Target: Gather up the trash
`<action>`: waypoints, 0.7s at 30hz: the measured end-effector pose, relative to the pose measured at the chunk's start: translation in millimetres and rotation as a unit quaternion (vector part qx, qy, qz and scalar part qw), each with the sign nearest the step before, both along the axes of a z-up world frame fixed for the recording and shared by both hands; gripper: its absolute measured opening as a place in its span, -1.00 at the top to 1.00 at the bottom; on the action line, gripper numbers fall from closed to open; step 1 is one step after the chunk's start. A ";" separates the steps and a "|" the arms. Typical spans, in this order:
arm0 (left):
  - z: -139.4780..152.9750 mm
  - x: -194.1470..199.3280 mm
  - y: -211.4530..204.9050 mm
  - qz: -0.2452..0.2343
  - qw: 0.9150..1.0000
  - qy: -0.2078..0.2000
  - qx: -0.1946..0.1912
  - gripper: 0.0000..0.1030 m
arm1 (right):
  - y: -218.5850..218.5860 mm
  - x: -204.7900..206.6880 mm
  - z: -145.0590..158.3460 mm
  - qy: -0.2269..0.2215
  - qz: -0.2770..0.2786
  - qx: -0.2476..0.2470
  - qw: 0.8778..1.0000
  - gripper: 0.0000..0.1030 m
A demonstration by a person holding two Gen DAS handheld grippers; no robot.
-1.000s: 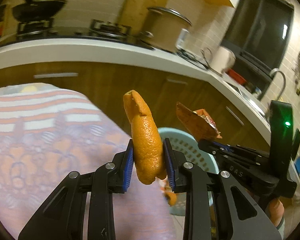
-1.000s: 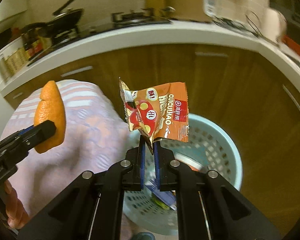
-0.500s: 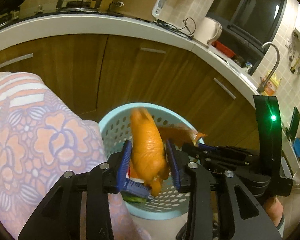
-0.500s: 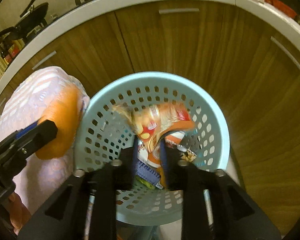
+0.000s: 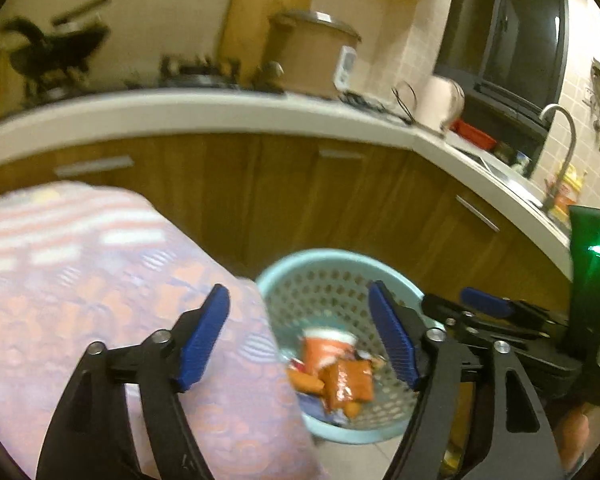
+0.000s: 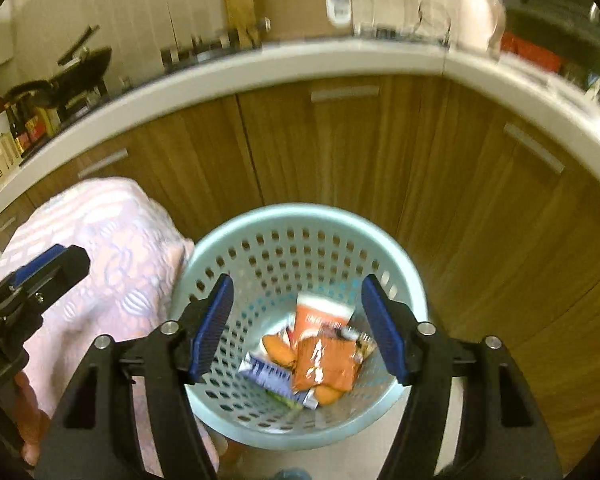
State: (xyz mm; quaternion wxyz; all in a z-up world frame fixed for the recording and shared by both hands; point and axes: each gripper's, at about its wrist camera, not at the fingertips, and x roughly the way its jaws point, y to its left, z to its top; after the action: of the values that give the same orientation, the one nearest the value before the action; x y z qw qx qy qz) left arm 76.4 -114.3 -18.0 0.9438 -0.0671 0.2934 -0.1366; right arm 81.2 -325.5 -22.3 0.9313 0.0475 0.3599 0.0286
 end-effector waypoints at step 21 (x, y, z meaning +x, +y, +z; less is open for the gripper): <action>18.1 -50.4 29.2 0.108 0.988 -0.090 0.059 -0.62 | 31.3 -63.1 42.5 -0.136 -0.044 -0.044 0.989 -0.36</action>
State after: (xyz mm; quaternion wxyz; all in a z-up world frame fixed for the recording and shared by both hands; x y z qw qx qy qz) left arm 26.0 -85.1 0.1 0.9779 -0.0299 0.2059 -0.0213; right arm 18.2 -294.2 20.2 0.9732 0.0176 0.2282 -0.0220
